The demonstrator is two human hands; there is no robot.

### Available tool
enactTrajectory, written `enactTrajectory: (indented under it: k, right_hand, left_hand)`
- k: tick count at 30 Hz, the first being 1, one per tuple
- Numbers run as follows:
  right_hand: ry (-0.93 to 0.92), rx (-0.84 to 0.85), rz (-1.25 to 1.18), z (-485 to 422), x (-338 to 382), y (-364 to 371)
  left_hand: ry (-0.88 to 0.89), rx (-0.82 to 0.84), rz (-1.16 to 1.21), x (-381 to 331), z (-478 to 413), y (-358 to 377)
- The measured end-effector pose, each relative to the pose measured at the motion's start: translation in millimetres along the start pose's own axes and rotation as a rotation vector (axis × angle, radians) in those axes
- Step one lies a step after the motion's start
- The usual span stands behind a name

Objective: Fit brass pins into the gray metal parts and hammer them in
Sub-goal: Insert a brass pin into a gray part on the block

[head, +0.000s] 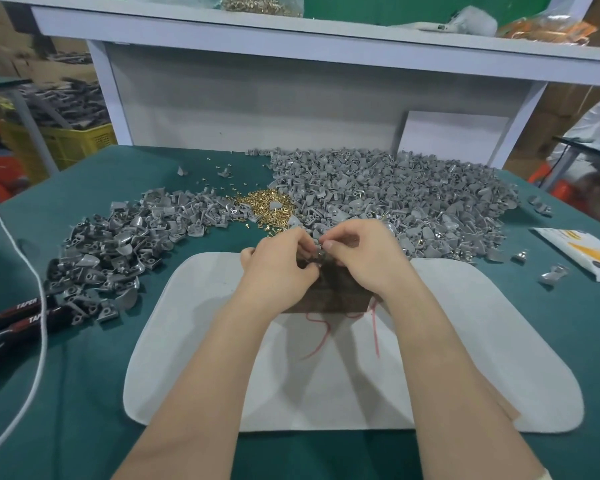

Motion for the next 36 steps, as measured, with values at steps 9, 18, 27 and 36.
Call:
enactTrajectory:
  k: [9, 18, 27, 36]
  right_hand:
    - [-0.037, 0.072, 0.174, 2.6, 4.4, 9.5]
    - [-0.066, 0.053, 0.289, 4.2, 9.4, 15.6]
    - [-0.012, -0.034, 0.137, 2.6, 4.9, 9.2]
    - [0.032, -0.092, 0.005, 2.3, -1.1, -0.4]
  left_hand:
    - [-0.068, 0.012, -0.09, 9.8, -1.3, -2.2]
    - [-0.112, -0.022, -0.149, 17.0, -5.1, -1.9]
    - [-0.087, -0.077, -0.167, 8.7, -2.4, -5.1]
    - [-0.084, 0.062, -0.015, 10.0, 1.3, -5.7]
Point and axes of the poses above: each hand's wrist, its own z-axis away from the middle knuckle, its own y-axis out of the palm, x = y × z, the point moved 10 cm from there along -z, towards the middle knuckle, and after that the axes turned 1 degree about x, right-handed, at the moved point
